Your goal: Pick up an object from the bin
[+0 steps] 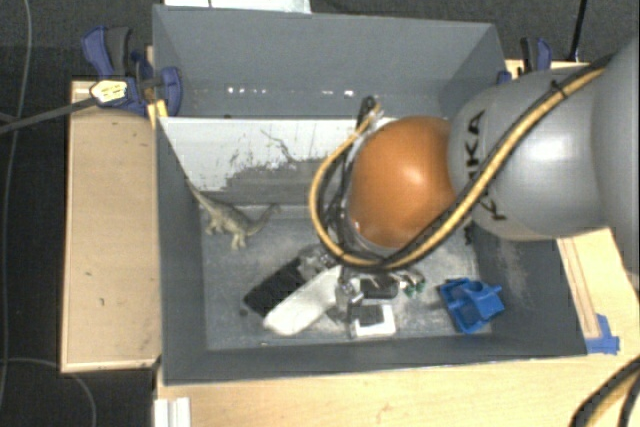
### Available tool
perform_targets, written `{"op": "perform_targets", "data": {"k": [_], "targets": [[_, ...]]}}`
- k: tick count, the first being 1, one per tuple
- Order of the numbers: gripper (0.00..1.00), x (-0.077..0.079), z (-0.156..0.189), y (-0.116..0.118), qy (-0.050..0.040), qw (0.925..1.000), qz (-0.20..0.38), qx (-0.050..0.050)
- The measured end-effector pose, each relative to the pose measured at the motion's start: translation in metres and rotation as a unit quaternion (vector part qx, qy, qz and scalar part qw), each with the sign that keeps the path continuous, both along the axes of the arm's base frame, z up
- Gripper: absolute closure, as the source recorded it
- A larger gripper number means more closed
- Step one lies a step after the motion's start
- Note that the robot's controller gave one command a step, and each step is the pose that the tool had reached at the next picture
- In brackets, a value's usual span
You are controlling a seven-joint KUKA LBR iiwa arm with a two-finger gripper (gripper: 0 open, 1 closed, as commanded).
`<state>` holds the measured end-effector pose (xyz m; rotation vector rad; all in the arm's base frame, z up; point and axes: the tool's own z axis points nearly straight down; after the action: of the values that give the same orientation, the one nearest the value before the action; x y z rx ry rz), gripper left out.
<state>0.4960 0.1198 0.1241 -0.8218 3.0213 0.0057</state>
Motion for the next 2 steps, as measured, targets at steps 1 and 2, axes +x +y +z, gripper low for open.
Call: {"op": "perform_targets", "data": {"k": [1,2], "targets": [[1.0,-0.001,0.011,0.0,0.0033,1.0,-0.001,-0.001],[1.0,-0.002,0.03,0.0,0.0035,1.0,-0.001,-0.001]]}}
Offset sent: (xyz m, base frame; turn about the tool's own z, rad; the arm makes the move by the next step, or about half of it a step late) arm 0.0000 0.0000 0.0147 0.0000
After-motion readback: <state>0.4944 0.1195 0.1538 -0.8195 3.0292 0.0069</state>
